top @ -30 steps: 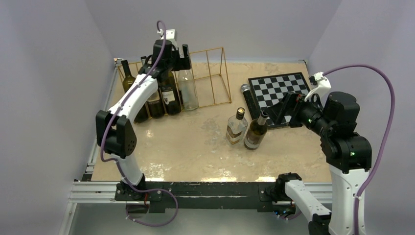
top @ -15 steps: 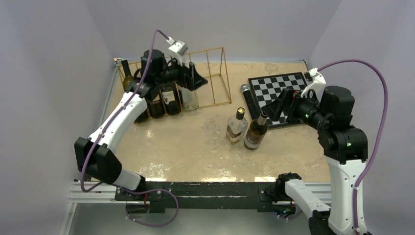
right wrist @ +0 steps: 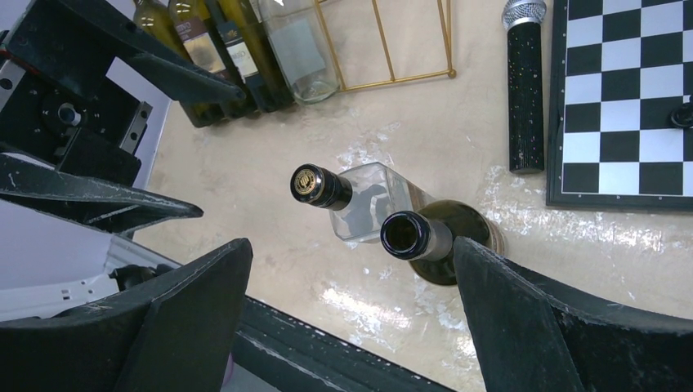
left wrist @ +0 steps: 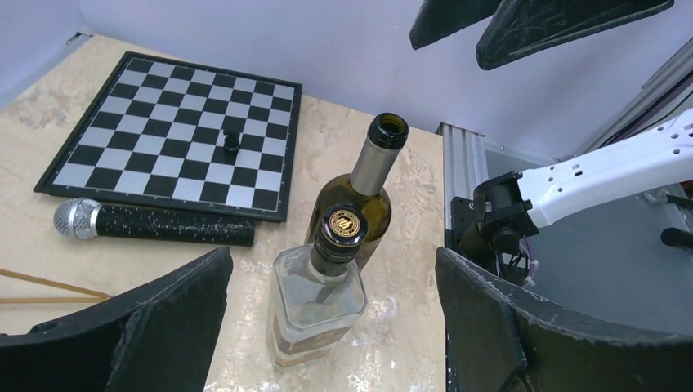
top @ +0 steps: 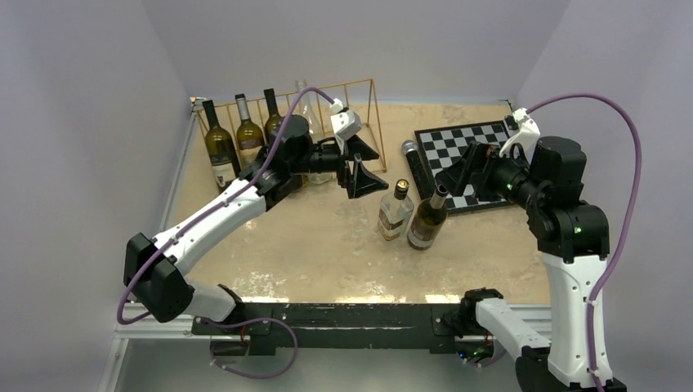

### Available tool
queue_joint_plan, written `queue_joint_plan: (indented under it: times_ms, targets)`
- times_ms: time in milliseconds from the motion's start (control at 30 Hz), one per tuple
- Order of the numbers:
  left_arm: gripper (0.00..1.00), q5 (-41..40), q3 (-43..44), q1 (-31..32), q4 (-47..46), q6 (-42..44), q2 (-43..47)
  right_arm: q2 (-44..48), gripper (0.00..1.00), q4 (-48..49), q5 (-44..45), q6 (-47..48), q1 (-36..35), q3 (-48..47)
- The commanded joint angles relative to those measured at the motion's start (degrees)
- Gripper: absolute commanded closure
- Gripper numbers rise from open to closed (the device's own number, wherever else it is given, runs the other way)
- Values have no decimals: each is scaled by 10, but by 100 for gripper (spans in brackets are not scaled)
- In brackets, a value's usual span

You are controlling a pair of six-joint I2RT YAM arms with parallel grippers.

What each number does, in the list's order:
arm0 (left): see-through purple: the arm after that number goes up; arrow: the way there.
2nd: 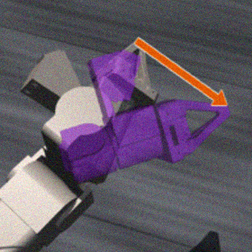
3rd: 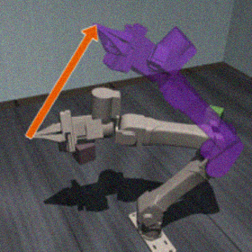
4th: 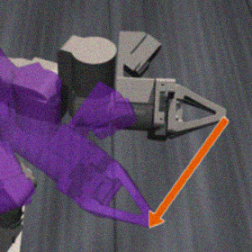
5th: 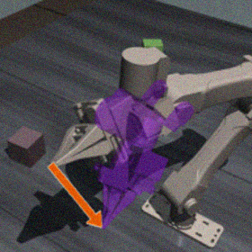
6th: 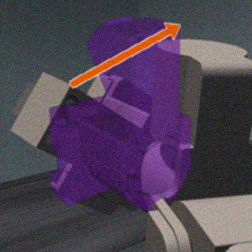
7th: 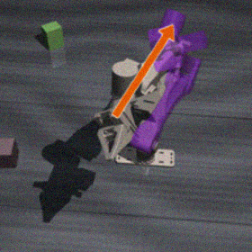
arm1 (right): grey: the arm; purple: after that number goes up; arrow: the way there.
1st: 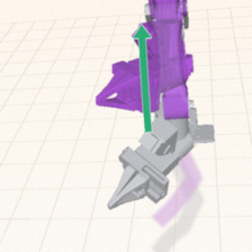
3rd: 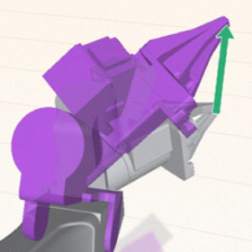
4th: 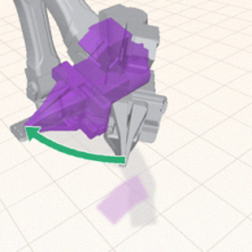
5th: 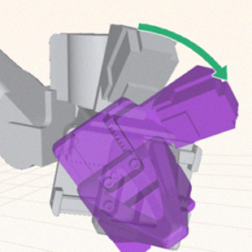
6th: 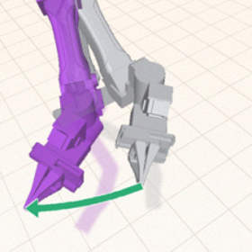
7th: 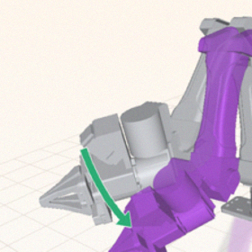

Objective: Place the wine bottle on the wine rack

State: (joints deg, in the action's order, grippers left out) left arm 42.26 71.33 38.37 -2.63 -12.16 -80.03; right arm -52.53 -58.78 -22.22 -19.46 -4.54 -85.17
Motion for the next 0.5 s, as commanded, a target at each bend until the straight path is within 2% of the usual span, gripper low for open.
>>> queue_joint_plan:
  times_ms: [0,300,467]
  targets:
    - [3,14,5,17,-61,17,-20,10,1,20,-8,-3,1,3]
    - [3,6,4,54,-88,7,-63,11,1,23,-9,0,1,4]
    - [7,-33,2,73,-77,25,-81,11,1,22,-7,2,1,7]
